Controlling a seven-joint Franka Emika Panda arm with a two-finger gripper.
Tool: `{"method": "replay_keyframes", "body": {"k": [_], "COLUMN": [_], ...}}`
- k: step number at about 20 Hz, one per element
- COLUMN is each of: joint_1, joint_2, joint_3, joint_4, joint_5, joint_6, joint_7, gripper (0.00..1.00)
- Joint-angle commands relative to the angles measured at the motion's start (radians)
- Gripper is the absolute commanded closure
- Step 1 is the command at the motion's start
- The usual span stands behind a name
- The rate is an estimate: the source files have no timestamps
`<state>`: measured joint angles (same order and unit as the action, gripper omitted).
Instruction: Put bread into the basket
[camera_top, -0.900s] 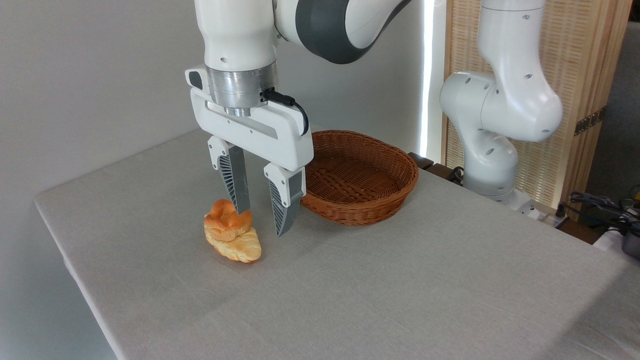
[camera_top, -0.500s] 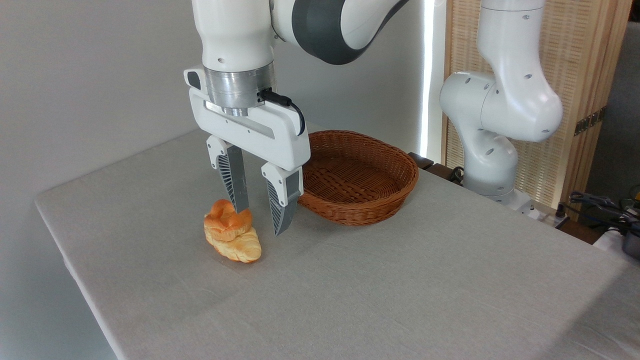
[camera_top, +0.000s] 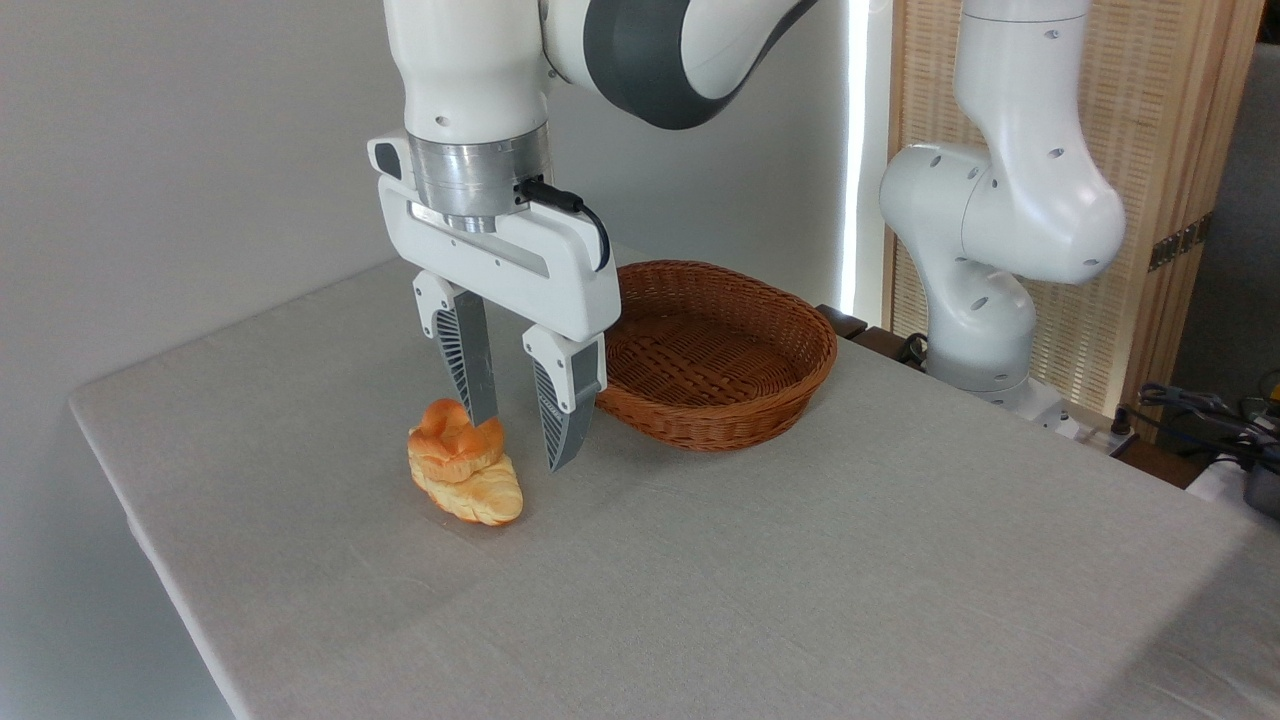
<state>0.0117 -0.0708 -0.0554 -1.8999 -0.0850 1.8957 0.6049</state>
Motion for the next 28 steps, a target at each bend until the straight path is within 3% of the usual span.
{"method": "replay_keyframes", "body": {"k": [1,18,22,28], "joint_1": [0.013,0.01,0.01,-0.027], "joint_2": [0.005,0.009,0.039,0.072], "joint_3": [-0.006,-0.009,-0.052,-0.072], "joint_4": [0.016,0.015,0.01,0.01], "joint_5": [-0.019,-0.032,-0.032,-0.048], "joint_6": [-0.021,-0.021,-0.018,0.039], "joint_7": [0.018,0.018,0.015,0.019], "gripper": [0.0,0.0,0.0,0.0]}}
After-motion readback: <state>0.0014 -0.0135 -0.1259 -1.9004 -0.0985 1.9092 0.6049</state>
